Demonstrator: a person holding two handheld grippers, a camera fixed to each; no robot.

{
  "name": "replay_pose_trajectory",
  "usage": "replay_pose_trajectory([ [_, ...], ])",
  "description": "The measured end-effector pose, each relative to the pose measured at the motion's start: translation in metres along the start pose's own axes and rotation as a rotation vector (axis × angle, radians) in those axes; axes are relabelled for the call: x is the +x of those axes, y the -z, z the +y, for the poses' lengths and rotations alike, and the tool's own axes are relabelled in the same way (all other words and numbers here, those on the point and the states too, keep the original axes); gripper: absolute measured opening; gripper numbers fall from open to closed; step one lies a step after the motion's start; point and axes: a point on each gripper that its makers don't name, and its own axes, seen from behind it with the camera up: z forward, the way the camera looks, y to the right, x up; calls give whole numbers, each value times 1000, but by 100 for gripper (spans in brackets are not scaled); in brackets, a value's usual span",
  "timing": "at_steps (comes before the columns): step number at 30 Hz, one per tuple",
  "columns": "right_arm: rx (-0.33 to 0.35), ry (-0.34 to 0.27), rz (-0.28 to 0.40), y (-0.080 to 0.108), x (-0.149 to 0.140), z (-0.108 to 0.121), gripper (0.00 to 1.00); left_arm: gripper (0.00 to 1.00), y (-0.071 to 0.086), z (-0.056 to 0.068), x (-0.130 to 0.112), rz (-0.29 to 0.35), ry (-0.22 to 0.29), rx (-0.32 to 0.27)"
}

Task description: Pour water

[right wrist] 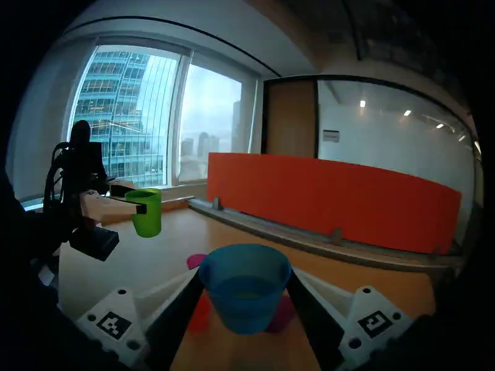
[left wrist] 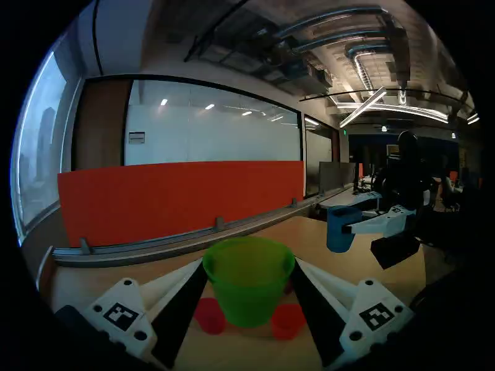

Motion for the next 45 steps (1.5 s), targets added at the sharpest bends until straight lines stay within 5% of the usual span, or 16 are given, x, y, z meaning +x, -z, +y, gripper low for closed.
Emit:
replay_pose_trajectory([
  [23,6,27,41,1,22,-7,92,88,4,14,1,-2,-10,-43],
  [45,50,172,51,1,52,-28,92,88,4,39,-12,-6,3,-102],
])
